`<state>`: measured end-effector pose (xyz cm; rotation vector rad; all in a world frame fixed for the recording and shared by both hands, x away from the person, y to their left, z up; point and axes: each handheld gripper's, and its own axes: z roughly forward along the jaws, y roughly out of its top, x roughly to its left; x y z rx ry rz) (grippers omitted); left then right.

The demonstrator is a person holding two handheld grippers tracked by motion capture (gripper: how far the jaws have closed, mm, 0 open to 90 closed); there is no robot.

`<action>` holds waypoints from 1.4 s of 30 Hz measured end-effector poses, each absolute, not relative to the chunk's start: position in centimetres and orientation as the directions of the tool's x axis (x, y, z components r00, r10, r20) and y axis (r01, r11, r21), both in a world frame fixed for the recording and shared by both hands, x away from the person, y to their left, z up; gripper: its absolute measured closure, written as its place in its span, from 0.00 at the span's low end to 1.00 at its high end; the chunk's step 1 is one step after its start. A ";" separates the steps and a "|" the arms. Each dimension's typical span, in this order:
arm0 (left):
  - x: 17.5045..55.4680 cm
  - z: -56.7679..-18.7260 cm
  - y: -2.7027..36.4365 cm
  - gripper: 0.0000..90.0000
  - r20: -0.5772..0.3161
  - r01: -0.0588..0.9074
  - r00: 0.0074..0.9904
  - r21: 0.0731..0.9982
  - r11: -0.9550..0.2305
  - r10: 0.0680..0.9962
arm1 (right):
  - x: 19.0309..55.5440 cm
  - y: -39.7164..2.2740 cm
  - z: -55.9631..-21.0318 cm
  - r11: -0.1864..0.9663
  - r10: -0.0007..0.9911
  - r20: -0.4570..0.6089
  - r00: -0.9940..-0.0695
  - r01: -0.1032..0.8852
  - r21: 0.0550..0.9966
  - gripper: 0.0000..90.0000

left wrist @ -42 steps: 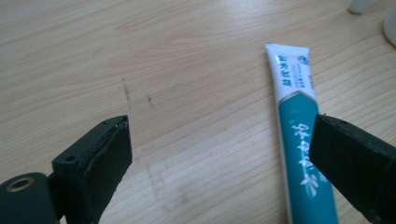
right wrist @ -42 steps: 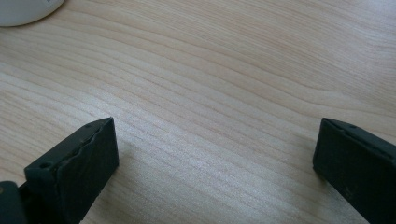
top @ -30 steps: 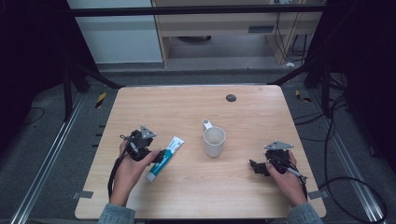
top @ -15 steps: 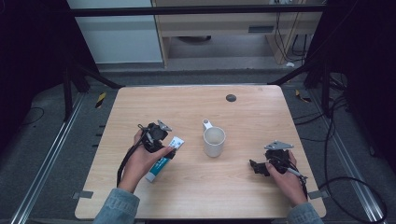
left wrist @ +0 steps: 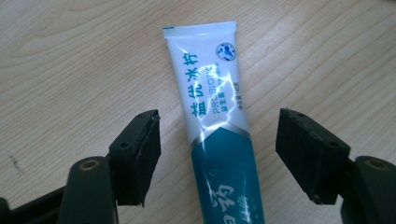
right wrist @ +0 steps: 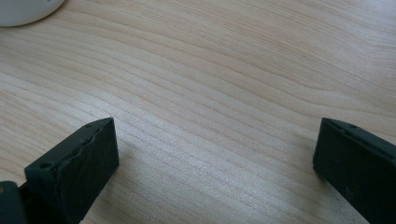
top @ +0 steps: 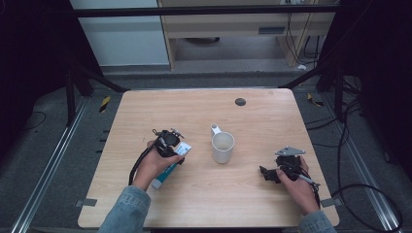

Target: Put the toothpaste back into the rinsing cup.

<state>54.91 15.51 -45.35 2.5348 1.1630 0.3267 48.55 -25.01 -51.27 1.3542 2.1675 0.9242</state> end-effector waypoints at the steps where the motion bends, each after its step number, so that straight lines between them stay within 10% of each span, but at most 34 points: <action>1: 55.1 -45.5 15.5 0.36 0.066 0.693 0.638 0.386 -0.609 0.767 | 48.5 -25.0 -51.3 0.304 0.900 -0.004 -0.437 0.620 0.723 0.00; 42: 56.6 -46.7 15.1 0.62 0.010 0.740 0.616 0.336 -0.582 0.788 | 48.5 -25.0 -51.3 0.306 0.899 -0.006 -0.437 0.619 0.723 0.00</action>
